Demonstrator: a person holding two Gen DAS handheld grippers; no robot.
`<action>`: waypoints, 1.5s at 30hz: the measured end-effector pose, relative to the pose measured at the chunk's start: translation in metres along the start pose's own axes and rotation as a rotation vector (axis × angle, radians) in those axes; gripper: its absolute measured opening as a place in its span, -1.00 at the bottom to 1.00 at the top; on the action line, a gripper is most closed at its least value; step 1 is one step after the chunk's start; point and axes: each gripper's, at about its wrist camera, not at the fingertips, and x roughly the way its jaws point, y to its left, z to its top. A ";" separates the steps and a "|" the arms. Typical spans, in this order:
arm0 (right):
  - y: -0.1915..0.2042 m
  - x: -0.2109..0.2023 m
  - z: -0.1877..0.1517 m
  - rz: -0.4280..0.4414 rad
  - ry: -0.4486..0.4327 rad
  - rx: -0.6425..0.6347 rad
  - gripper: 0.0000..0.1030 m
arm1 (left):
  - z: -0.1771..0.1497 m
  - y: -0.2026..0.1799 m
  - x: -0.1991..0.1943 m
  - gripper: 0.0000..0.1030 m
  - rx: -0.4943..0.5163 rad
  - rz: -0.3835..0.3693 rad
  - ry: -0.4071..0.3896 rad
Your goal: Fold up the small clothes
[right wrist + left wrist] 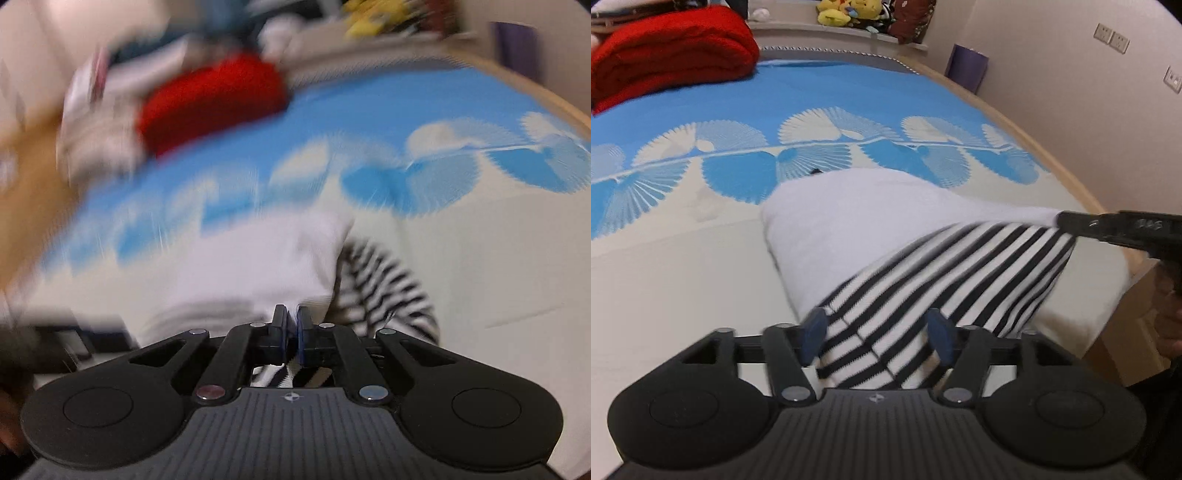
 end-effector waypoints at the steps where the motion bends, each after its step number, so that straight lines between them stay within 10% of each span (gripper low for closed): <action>1: -0.010 -0.011 0.001 0.006 -0.020 0.046 -0.92 | 0.000 -0.002 0.002 0.32 -0.005 -0.016 0.006; 4: -0.028 -0.022 -0.005 -0.053 0.003 0.071 -0.92 | -0.004 -0.009 0.012 0.32 0.006 -0.034 0.047; 12: -0.028 0.069 -0.052 -0.293 0.491 -0.088 -0.92 | -0.029 -0.016 0.062 0.51 0.130 0.086 0.280; 17: -0.006 0.053 -0.033 -0.333 0.357 -0.104 -0.78 | -0.010 0.001 0.048 0.51 0.013 0.035 0.260; 21: 0.006 0.017 -0.020 -0.339 0.111 -0.140 0.07 | 0.016 0.026 0.030 0.56 -0.118 0.006 0.127; 24: 0.015 0.012 -0.024 -0.236 0.088 -0.238 0.05 | 0.031 0.055 0.037 0.56 -0.260 0.003 0.083; 29: 0.009 0.072 -0.062 -0.330 0.496 -0.398 -0.04 | 0.049 0.102 0.076 0.56 -0.459 -0.044 0.099; 38: -0.009 0.087 -0.053 -0.347 0.532 -0.293 -0.06 | 0.052 0.126 0.142 0.66 -0.635 -0.226 0.165; 45: 0.005 0.106 -0.050 -0.324 0.548 -0.291 -0.79 | 0.060 0.117 0.141 -0.18 -0.564 -0.217 0.178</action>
